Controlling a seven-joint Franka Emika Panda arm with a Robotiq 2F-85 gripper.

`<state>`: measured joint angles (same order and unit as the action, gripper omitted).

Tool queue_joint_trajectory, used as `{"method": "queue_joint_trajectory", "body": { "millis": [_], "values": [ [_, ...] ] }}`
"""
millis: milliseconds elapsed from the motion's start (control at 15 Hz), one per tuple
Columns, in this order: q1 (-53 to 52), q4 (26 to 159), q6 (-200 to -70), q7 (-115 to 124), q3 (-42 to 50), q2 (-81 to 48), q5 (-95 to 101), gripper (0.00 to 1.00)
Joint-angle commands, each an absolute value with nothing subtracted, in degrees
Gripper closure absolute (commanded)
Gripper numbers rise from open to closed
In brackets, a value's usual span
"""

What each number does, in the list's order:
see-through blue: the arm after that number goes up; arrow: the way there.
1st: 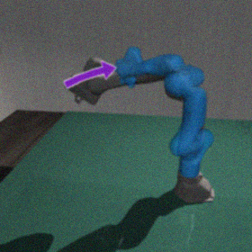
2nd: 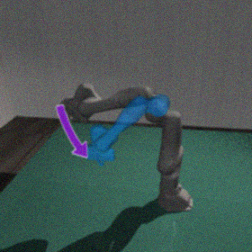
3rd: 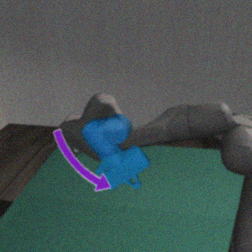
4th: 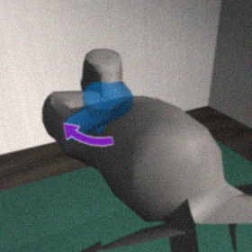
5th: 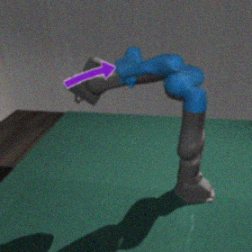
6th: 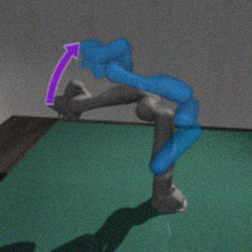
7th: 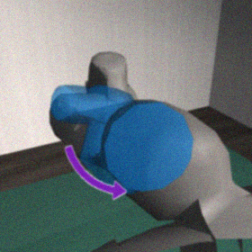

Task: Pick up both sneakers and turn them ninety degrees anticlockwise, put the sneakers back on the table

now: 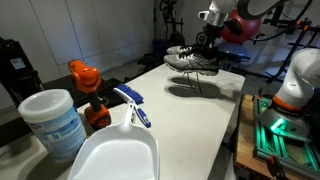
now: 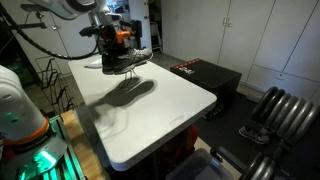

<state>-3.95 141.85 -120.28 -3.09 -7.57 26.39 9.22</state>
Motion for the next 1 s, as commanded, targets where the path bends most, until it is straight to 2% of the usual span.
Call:
{"method": "queue_joint_trajectory", "body": {
  "millis": [0, 133, 200, 267, 667, 733, 933],
  "values": [
    [-6.34, 143.4, -120.06, -13.6, -5.22, 29.24, 11.14, 0.94],
    [-6.97, 143.47, -120.45, -19.21, -4.42, 29.26, 12.13, 0.94],
    [-6.18, 142.79, -121.15, -19.94, -4.94, 28.55, 15.11, 0.88],
    [-6.46, 142.66, -120.09, -16.58, -5.04, 27.0, 12.02, 0.78],
    [-6.5, 142.63, -120.11, -18.81, -4.83, 27.01, 14.31, 0.78],
    [-6.5, 142.63, -120.11, -18.82, -4.83, 27.01, 14.32, 0.95],
    [-6.35, 144.02, -121.84, -23.82, -5.44, 27.18, 22.3, 0.95]
  ]
}}
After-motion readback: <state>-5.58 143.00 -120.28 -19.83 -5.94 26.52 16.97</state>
